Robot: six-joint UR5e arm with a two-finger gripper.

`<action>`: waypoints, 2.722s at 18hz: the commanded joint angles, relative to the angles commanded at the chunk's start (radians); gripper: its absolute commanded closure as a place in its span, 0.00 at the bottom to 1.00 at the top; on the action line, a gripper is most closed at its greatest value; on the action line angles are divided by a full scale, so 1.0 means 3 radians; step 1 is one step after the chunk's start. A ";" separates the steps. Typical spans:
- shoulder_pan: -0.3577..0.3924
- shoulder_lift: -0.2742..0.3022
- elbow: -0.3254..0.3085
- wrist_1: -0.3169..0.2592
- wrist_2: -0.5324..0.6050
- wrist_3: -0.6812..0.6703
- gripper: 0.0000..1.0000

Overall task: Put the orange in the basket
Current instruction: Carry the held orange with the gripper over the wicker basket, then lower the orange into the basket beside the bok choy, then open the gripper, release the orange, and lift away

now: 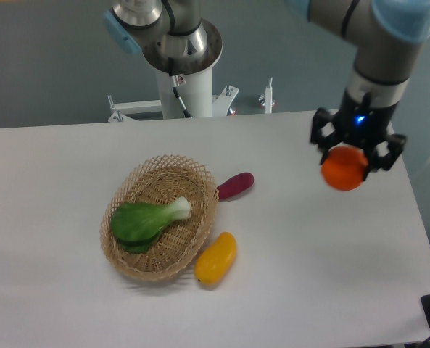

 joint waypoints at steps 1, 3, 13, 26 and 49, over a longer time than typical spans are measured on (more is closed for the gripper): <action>-0.0108 0.0010 -0.0046 0.0021 -0.0036 -0.0296 0.37; -0.0393 0.0015 -0.0072 0.0072 -0.0042 -0.0817 0.37; -0.1100 0.0010 -0.0762 0.0648 -0.0133 -0.1679 0.37; -0.1295 -0.0567 -0.0957 0.1084 -0.0113 -0.1751 0.37; -0.0948 -0.0087 -0.0706 0.1105 0.0726 -0.1077 0.00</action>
